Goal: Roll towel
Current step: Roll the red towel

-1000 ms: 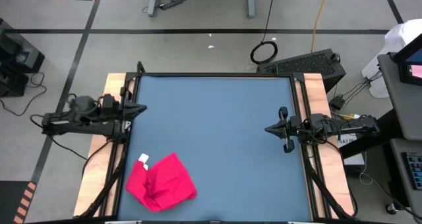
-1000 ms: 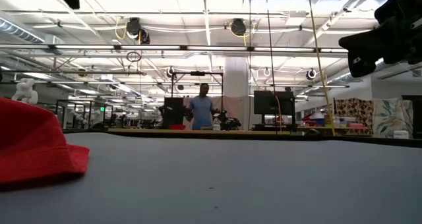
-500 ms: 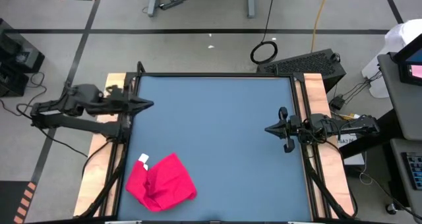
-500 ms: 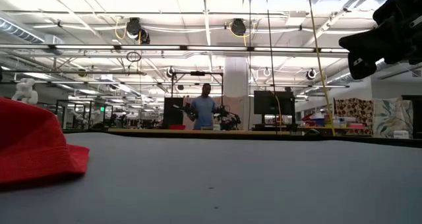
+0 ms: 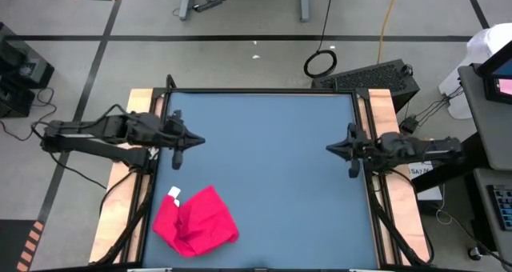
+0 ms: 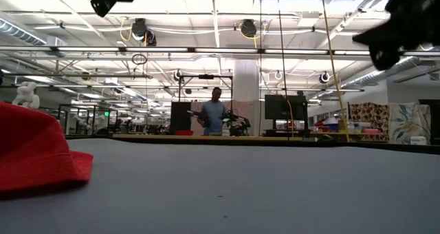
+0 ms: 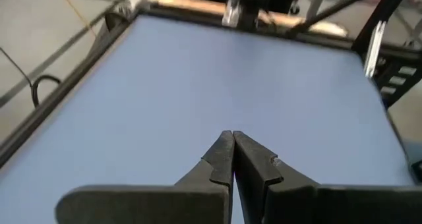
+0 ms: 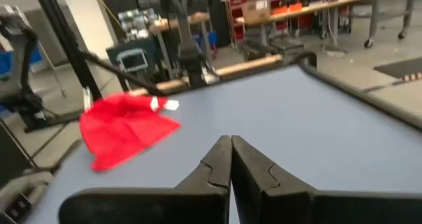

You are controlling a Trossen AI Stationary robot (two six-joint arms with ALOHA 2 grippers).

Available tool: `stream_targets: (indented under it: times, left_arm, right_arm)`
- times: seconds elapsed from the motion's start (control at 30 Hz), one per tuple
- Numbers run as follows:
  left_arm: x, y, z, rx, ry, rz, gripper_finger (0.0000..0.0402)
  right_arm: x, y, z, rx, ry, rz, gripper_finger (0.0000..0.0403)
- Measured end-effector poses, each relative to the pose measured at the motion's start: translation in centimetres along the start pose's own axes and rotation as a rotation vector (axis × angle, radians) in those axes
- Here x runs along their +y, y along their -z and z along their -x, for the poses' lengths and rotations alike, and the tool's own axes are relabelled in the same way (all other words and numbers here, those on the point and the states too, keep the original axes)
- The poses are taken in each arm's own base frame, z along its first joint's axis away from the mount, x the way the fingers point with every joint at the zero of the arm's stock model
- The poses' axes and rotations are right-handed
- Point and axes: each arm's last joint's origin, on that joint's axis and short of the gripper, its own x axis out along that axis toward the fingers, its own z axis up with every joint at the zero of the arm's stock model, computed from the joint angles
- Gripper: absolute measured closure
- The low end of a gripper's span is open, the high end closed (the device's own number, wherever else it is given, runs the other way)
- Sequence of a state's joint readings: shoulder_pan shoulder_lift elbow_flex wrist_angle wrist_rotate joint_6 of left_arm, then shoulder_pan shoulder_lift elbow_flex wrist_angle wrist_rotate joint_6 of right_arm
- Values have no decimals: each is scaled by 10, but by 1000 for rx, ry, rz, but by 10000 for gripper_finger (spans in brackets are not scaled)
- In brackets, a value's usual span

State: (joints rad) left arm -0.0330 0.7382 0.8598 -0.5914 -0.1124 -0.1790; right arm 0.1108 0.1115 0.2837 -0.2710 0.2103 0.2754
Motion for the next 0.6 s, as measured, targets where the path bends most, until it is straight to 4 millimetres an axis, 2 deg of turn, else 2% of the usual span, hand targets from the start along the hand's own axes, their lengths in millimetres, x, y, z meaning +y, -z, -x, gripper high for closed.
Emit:
stream_targets:
  times: [0.23, 0.37, 0.47, 0.6]
  left_arm:
    - [-1, 0, -4, 16, 15, 16, 388]
    - [-7, 2, -3, 33, 100, 12, 388]
    - [-12, 3, -6, 56, 123, 45, 387]
    - [-21, 13, -13, 188, 145, 134, 359]
  right_arm:
    - [18, -75, 16, 44, 11, 39, 403]
    - [29, -113, 13, 33, 7, 82, 403]
    - [36, -130, 3, 43, 5, 161, 403]
    - [41, -129, -20, 109, 9, 273, 403]
